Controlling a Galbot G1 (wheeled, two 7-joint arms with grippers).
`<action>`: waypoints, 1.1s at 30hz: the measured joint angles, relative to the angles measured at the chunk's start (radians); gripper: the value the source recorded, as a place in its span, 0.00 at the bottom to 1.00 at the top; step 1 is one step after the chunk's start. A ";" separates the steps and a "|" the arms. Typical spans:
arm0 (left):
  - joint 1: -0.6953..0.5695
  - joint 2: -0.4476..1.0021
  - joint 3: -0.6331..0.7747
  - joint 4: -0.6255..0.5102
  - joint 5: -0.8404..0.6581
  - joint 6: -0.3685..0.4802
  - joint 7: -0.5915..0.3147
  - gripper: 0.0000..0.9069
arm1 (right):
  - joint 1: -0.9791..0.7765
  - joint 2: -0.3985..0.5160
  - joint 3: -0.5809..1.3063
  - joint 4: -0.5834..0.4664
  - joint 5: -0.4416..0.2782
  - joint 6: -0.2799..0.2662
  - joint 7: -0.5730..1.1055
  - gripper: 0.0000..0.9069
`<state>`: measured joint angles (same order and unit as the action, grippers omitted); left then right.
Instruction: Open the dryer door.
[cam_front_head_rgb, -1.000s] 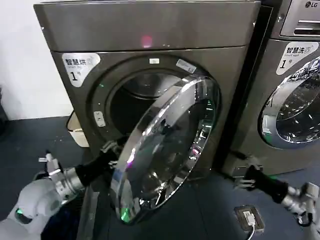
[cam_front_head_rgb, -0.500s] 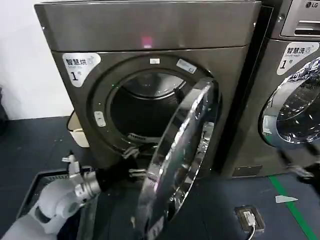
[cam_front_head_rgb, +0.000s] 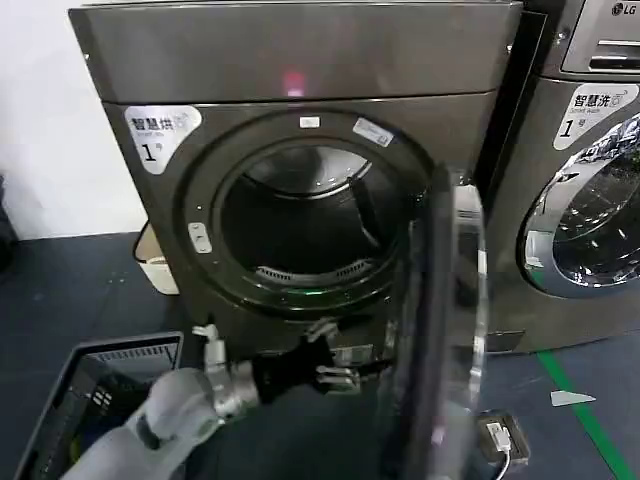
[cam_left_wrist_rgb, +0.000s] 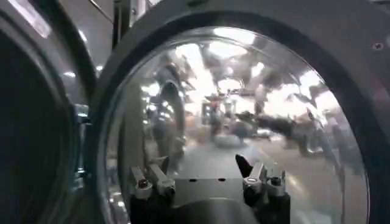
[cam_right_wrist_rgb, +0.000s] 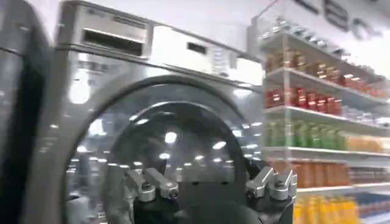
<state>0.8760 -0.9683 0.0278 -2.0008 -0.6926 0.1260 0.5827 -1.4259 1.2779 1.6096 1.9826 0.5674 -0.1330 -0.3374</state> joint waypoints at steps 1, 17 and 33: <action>-0.012 -0.011 0.018 0.009 0.005 -0.002 -0.006 1.00 | -0.007 -0.006 0.018 0.001 0.006 -0.009 0.013 1.00; -0.187 -0.161 0.288 0.163 0.086 -0.067 -0.134 1.00 | -0.082 -0.056 0.255 -0.021 -0.041 -0.165 0.178 1.00; -0.321 -0.334 0.487 0.351 0.196 -0.160 -0.246 1.00 | -0.145 -0.049 0.351 -0.012 -0.058 -0.131 0.181 1.00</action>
<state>0.5546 -1.3025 0.5151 -1.6500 -0.4964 -0.0337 0.3363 -1.5714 1.2291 1.9606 1.9707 0.5092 -0.2636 -0.1561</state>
